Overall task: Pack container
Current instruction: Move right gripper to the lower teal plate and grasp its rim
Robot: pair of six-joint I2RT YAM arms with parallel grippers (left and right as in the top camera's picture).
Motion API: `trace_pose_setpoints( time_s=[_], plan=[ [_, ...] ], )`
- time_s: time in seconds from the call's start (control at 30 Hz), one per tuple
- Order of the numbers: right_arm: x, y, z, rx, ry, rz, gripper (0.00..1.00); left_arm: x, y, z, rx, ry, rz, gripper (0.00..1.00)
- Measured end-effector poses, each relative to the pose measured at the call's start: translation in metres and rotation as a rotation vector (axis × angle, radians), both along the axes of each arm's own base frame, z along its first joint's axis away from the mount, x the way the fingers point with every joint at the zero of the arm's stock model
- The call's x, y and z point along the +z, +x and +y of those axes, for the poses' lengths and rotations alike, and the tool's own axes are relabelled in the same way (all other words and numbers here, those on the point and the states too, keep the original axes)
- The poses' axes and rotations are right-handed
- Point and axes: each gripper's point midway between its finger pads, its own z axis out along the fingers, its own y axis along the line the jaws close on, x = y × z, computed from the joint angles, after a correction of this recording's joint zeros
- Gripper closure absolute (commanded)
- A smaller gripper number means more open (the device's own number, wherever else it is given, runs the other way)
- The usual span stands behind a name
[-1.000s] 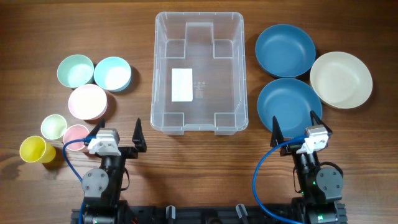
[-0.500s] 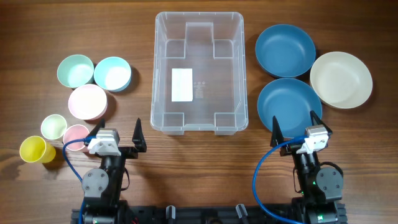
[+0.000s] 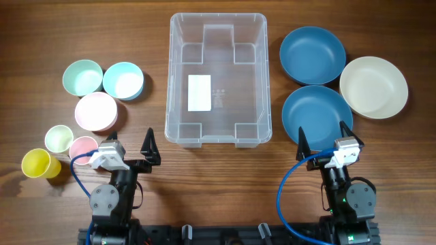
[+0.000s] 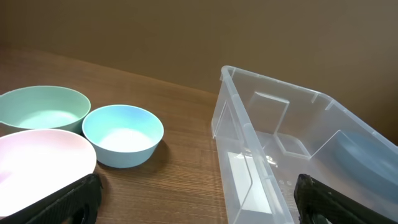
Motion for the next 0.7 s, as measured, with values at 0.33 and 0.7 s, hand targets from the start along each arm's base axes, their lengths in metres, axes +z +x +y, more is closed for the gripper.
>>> trace_pose_setpoints(
  time_s=[0.33, 0.7],
  plan=[
    [-0.004, 0.0, -0.002, -0.012, 0.071, 0.03, 0.0, 0.008, 0.001, 0.001, 0.008, -0.003, -0.033, 0.0],
    [0.032, 0.009, -0.018, -0.134, 0.111, 0.331, 0.0, 0.04, 0.009, 0.014, 0.083, 0.0, 0.016, 0.0]
  ],
)
